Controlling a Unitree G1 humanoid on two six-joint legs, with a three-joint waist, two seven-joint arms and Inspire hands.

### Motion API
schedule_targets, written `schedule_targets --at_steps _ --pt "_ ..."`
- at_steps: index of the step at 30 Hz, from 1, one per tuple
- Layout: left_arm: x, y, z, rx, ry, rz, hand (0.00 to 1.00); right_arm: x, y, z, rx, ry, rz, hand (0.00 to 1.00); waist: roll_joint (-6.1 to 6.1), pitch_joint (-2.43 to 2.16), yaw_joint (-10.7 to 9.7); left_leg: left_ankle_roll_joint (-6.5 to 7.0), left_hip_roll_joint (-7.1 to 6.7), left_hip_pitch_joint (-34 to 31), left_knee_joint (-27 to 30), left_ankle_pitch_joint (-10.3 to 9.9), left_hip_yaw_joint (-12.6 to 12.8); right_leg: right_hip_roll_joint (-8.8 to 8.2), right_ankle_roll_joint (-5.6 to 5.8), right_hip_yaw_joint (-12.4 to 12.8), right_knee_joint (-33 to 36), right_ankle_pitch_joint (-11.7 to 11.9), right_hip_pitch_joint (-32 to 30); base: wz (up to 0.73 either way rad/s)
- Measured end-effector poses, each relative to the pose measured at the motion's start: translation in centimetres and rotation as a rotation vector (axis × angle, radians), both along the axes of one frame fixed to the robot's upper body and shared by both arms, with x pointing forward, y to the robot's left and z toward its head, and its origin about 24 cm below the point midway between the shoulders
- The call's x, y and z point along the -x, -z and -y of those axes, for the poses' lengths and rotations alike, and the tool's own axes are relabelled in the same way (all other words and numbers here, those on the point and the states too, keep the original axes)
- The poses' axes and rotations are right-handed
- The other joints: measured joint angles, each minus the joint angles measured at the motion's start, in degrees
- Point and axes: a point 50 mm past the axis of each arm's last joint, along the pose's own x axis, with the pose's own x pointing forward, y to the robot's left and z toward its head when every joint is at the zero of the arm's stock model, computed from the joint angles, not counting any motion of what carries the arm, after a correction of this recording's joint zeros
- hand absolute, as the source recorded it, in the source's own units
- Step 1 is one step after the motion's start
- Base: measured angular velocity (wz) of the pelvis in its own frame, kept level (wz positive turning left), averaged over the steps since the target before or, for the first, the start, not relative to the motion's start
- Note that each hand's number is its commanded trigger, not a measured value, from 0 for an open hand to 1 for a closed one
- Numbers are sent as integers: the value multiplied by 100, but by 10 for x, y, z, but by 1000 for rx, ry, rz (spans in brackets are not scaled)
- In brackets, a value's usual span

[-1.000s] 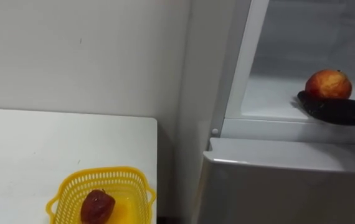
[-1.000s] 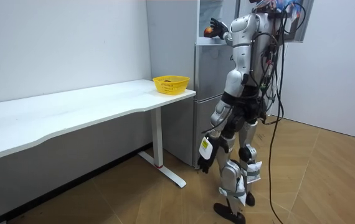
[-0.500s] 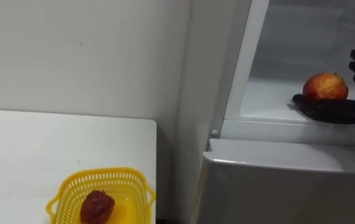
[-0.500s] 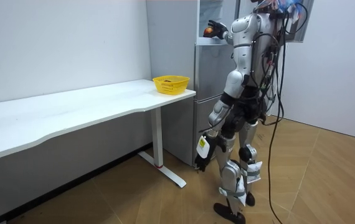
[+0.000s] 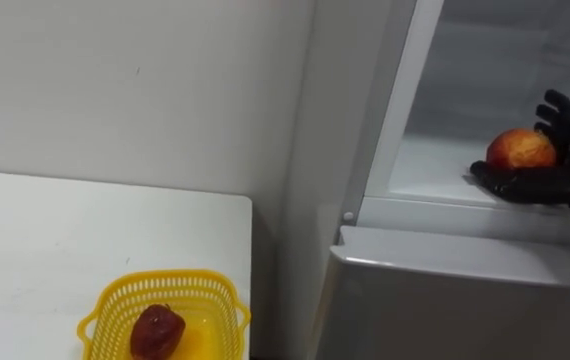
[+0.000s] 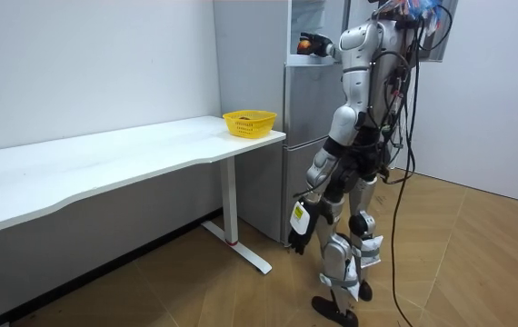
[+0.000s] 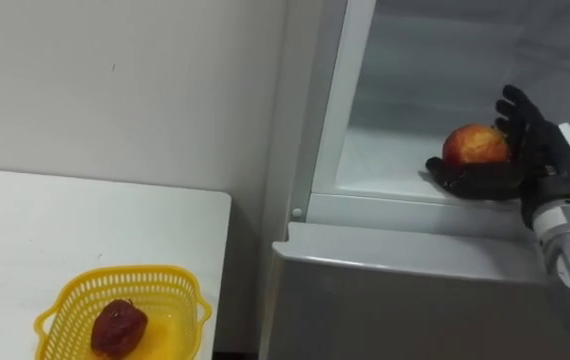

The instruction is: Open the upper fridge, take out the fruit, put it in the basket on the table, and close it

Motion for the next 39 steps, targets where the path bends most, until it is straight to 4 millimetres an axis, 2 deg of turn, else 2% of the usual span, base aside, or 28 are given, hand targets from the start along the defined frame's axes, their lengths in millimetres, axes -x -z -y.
schedule_targets --at_steps 1,13,18,39 --pt "0 0 0 0 0 0 0 -2 2 1 -8 -9 -13 100 6 7 5 0 0 46 -6 0 6 1 0 3 -4 0 42 0" --pt "-3 -2 -5 -19 -14 5 0 -7 2 1 -12 -68 -44 100 12 10 15 -21 48 60 4 1 41 45 -30 11 -8 18 55 0" --pt "-2 -2 -5 -25 -21 4 0 -7 2 1 -12 -73 -43 100 30 23 22 -23 49 60 12 0 43 44 -32 12 -7 20 59 0" --pt "1 -1 -6 -41 -26 -7 0 -6 -2 0 -43 -74 -16 100 29 23 6 -28 53 30 7 -4 68 47 -44 10 -8 27 11 0"
